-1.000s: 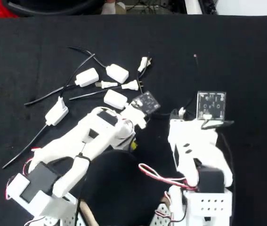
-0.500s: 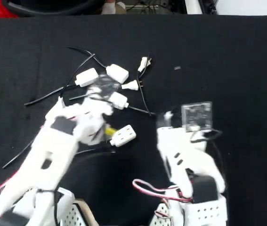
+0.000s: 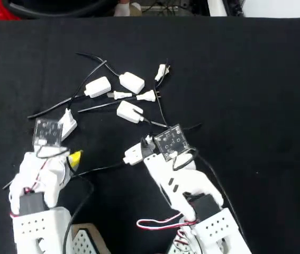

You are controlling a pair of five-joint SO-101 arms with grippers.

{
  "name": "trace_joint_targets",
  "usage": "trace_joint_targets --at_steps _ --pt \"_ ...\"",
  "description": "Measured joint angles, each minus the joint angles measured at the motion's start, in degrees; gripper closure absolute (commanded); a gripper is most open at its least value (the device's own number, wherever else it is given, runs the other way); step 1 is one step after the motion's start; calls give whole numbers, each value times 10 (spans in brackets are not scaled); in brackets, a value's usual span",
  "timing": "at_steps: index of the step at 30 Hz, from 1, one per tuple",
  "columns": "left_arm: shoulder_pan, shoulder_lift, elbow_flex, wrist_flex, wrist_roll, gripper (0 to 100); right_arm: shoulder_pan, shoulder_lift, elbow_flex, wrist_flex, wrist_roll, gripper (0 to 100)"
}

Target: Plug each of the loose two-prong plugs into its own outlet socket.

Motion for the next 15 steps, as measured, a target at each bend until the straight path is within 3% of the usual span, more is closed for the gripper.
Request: trace_joint_targets --at_steps 7,15 --pt "-17 -121 40 132 -74 690 -1 44 1 -40 0 986" --pt "-17 -124 49 150 -98 690 -1 177 1 -162 0 986"
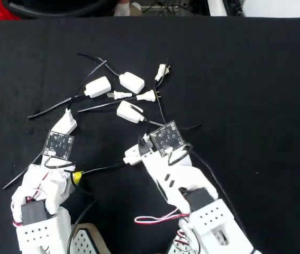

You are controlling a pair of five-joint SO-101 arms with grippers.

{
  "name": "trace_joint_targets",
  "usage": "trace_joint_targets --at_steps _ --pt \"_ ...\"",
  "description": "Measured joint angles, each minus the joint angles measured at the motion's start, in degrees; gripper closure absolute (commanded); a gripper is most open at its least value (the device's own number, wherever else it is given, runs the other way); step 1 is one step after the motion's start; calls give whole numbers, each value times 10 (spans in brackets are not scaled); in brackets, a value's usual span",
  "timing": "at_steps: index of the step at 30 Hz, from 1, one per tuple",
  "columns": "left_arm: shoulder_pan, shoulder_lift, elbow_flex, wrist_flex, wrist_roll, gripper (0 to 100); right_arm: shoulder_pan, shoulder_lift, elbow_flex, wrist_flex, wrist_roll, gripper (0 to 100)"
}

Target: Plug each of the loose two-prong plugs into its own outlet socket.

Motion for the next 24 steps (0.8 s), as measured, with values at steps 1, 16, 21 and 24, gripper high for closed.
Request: trace_joint_targets --at_steps 1,16,21,24 --pt "0 0 0 0 0 690 0 21 -1 -18 0 986" --pt "0 1 13 -14 0 690 0 231 -49 -117 0 986" --pt "0 1 13 -16 0 690 0 231 -64 -82 -1 986" --pt "0 1 13 -16 0 690 0 231 -91 -28 -1 986"
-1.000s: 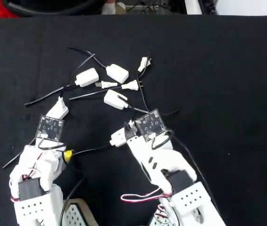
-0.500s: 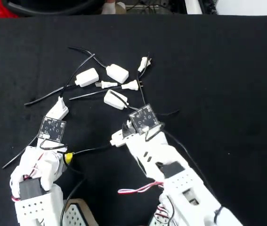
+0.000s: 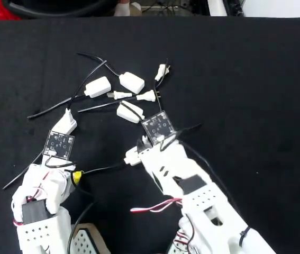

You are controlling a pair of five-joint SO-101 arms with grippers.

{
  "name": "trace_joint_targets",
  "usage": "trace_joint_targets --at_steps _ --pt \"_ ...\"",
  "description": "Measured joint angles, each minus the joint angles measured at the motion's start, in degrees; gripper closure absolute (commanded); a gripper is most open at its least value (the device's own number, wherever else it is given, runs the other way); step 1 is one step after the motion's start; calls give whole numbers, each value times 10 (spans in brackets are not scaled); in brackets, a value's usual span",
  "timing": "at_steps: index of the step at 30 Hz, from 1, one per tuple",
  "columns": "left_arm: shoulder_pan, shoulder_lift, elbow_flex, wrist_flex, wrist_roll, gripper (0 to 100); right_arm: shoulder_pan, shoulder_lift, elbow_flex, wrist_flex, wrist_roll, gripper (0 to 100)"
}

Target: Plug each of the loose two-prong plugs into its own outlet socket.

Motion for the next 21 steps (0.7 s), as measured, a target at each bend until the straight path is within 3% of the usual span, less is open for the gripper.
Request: trace_joint_targets --at_steps 10,21 --pt "0 0 0 0 0 690 0 0 -68 142 -16 986" --pt "0 0 0 0 0 690 0 0 -105 220 -18 986"
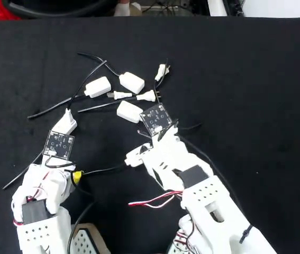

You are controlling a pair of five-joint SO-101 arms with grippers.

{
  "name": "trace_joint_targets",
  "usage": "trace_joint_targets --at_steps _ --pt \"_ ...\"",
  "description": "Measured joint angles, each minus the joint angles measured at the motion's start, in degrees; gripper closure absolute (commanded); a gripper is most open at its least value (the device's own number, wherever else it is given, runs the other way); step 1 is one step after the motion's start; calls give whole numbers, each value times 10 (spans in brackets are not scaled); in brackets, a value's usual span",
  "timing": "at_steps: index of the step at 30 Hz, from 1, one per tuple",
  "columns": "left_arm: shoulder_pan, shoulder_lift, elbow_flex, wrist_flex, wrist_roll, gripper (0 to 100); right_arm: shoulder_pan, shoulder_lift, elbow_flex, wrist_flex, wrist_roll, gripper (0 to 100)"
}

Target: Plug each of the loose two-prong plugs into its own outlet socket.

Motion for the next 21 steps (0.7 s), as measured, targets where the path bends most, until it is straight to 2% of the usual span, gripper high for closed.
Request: trace_joint_targets --at_steps 7,14,21 --pt "0 0 0 0 -2 690 -5 0 -1 4 0 986" --pt "0 0 0 0 -39 690 -16 13 -34 59 17 986" --pt "0 0 0 0 -40 690 -18 154 -123 64 18 986"
